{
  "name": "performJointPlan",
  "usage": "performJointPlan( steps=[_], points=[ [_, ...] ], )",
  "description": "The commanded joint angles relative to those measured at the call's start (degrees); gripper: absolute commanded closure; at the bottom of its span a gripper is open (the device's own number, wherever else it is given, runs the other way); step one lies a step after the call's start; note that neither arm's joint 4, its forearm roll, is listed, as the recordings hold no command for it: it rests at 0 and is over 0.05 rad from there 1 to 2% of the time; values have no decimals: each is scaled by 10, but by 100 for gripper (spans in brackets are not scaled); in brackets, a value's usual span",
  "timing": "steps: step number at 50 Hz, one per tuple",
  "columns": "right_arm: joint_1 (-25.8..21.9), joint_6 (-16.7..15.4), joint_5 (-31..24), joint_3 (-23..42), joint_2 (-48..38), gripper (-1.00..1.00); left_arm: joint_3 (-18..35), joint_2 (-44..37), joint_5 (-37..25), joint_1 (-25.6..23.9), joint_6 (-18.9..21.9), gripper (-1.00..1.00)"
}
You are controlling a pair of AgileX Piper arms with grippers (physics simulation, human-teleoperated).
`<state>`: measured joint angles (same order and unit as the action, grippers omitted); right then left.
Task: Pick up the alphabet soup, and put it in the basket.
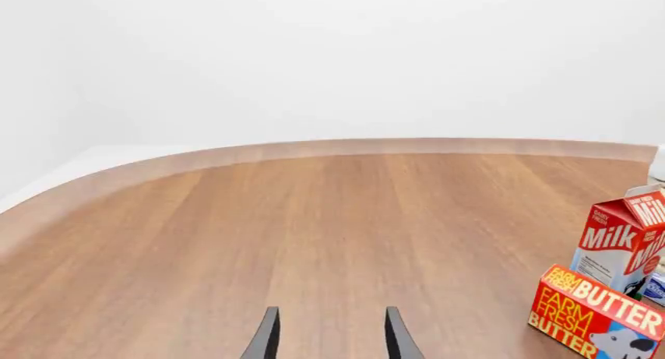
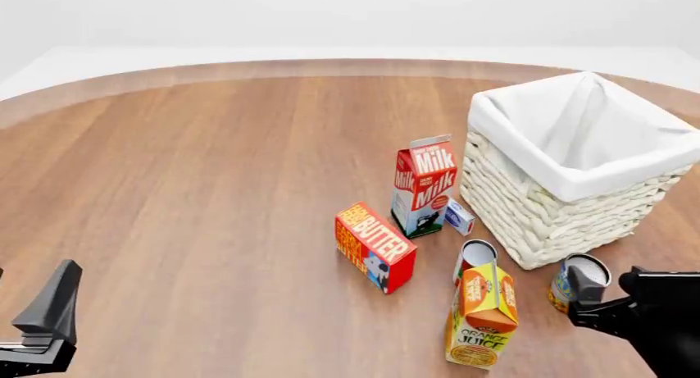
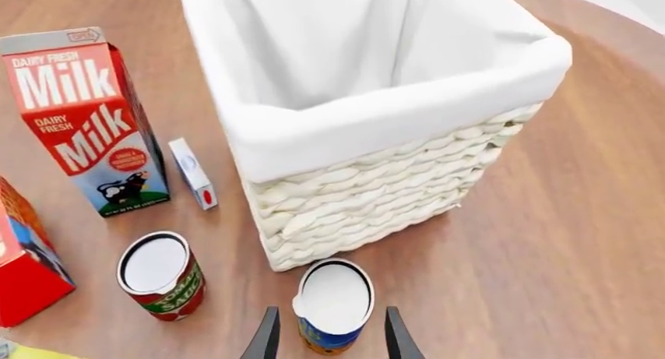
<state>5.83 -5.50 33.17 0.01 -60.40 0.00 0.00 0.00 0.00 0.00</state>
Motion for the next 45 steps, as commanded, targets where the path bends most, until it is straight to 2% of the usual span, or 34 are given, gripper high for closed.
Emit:
performJointPlan(
  steps=[1,8,14,21,25,45],
  points=[
    [3,6,59,0,-72,-100,0,0,0,0,0,-100],
    [3,9,112,0,-134,-100,0,0,0,0,0,-100],
    [6,9,124,0,-151,-100,0,0,0,0,0,-100],
    [11,11,168,0,-204,-100,0,0,0,0,0,-100],
    [14,12,173,0,-211,-100,0,0,0,0,0,-100],
    [16,17,268,0,-329,-100,0,0,0,0,0,-100]
  ],
)
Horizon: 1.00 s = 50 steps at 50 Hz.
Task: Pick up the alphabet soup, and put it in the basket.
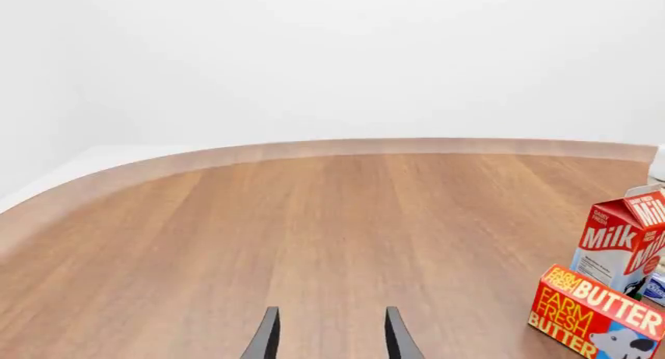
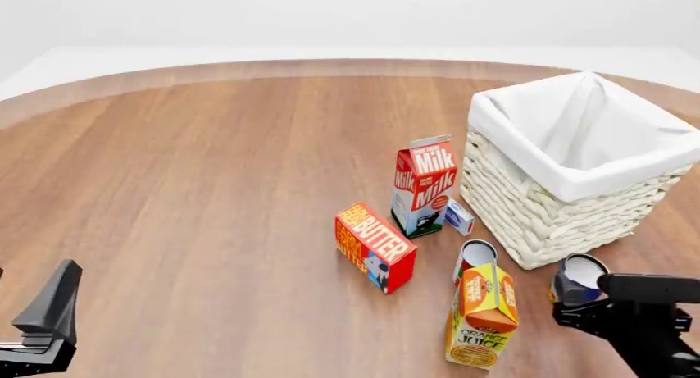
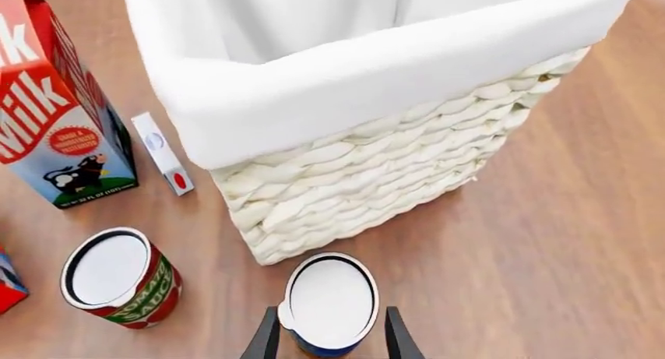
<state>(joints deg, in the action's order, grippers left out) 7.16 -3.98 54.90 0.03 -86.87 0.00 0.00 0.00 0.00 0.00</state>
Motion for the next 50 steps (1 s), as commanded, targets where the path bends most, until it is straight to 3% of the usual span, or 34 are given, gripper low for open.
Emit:
performJointPlan(
  steps=[1,23,24,42,50],
  points=[
    [3,2,55,0,-70,-100,0,0,0,0,0,-100],
    [2,6,144,0,-179,-100,0,0,0,0,0,-100],
    [0,8,146,0,-183,100,0,0,0,0,0,-100],
    [-2,10,140,0,-174,100,0,0,0,0,0,-100],
    [0,10,70,0,-94,100,0,0,0,0,0,-100]
  ],
)
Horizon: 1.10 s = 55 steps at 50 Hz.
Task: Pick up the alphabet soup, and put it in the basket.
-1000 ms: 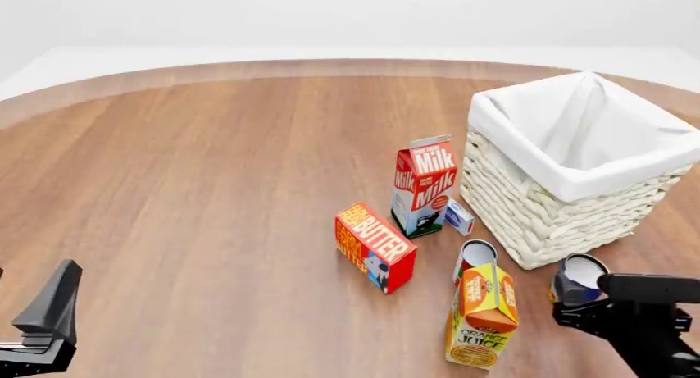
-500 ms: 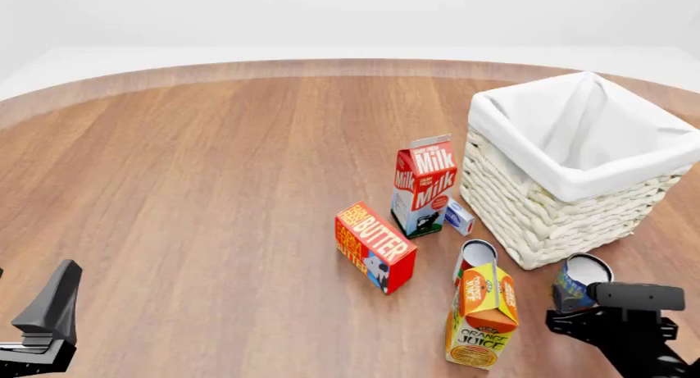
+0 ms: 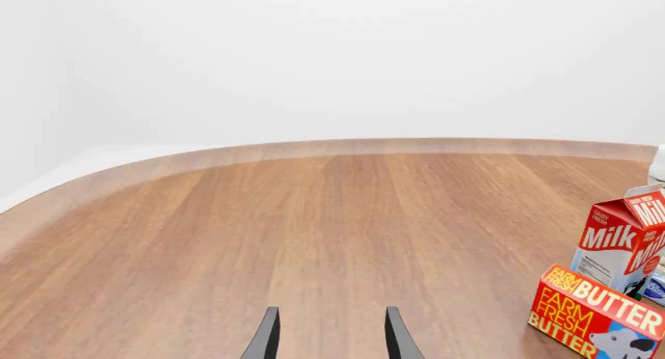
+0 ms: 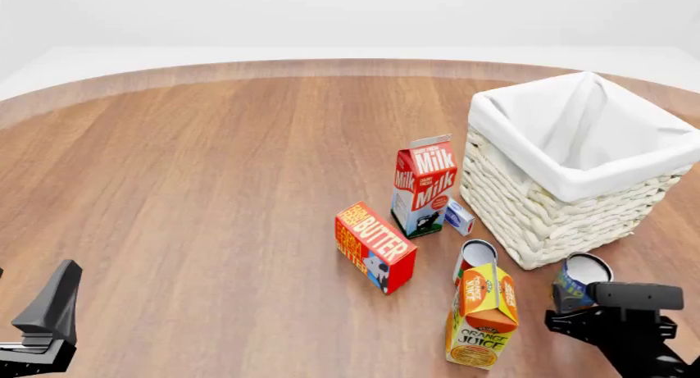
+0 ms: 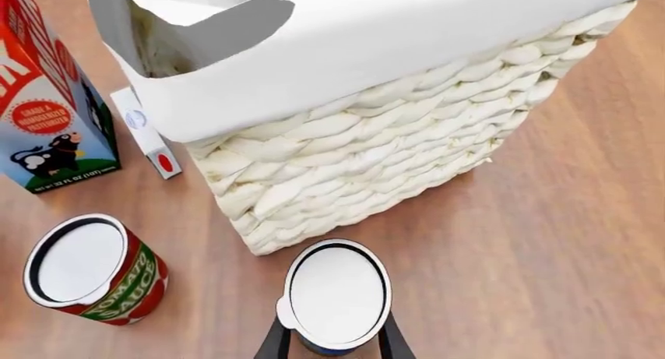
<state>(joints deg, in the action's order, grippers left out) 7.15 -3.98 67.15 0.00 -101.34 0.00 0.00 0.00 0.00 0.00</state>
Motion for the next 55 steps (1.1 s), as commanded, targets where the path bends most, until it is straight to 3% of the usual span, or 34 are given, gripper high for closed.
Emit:
performJointPlan(
  steps=[1,2,4,23,47,51,55],
  points=[
    [0,10,-53,0,52,100,0,0,0,0,0,-100],
    [0,8,-94,0,97,100,0,0,0,0,0,-100],
    [2,6,-123,0,129,100,0,0,0,0,0,-100],
    [0,-10,-311,0,336,100,0,0,0,0,0,-100],
    [-10,-22,-434,0,487,100,0,0,0,0,0,-100],
    [-1,-37,-499,0,575,100,0,0,0,0,0,-100],
    [-4,-41,-510,0,590,100,0,0,0,0,0,-100]
  ],
)
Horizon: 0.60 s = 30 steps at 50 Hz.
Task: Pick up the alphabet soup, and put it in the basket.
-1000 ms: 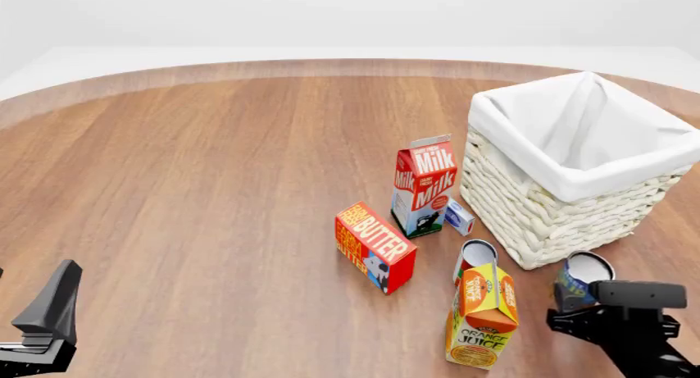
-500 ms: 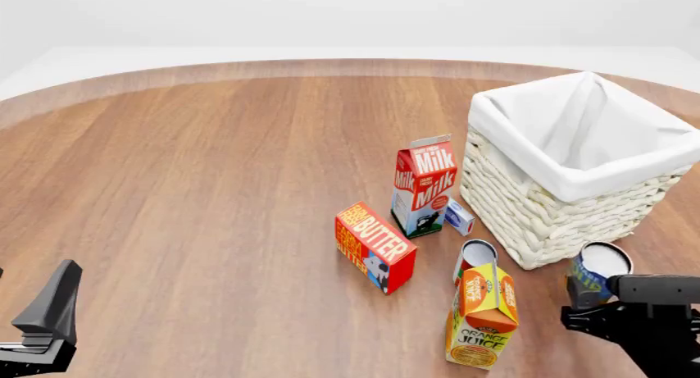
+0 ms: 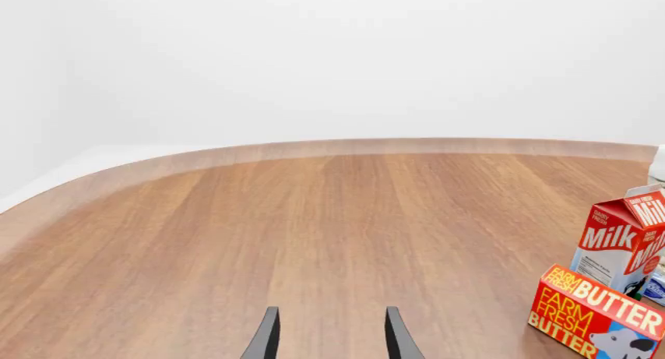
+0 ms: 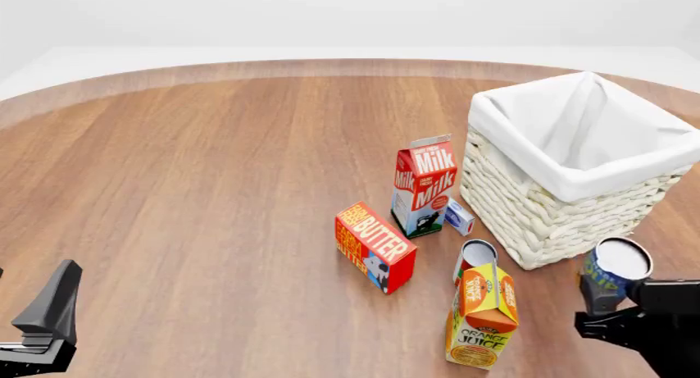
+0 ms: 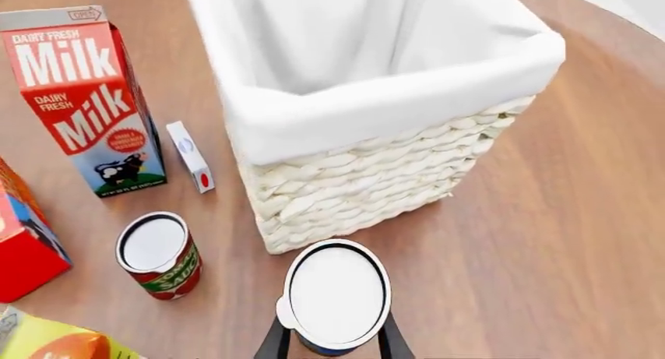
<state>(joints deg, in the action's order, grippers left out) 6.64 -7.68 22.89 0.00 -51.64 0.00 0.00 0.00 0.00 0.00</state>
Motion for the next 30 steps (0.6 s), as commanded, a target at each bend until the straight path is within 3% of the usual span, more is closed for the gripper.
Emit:
performJointPlan(
  steps=[1,16,30],
  points=[
    [0,-4,-72,1,99,100,0,0,0,0,0,-100],
    [4,-20,-169,43,186,100,0,0,0,0,0,-100],
    [0,-32,-207,81,207,100,0,0,0,0,0,-100]
  ],
)
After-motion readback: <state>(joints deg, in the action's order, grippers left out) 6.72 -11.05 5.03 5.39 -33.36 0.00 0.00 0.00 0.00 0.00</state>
